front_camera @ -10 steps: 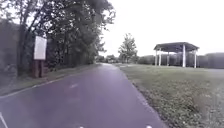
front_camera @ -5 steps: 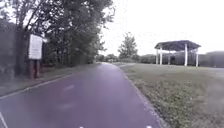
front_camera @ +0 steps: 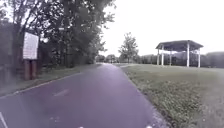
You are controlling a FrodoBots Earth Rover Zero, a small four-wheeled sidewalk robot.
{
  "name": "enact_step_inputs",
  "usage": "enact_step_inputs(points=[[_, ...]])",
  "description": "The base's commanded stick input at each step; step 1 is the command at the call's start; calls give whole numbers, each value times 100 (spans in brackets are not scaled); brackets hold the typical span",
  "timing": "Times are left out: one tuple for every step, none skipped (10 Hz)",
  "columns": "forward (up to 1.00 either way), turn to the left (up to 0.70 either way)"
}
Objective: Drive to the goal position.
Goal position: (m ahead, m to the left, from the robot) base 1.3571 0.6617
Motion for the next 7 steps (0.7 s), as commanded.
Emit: enact_step_inputs(points=[[70, -1], [70, -1], [70, -1], [70, -1], [70, -1], [70, -1], [70, -1]])
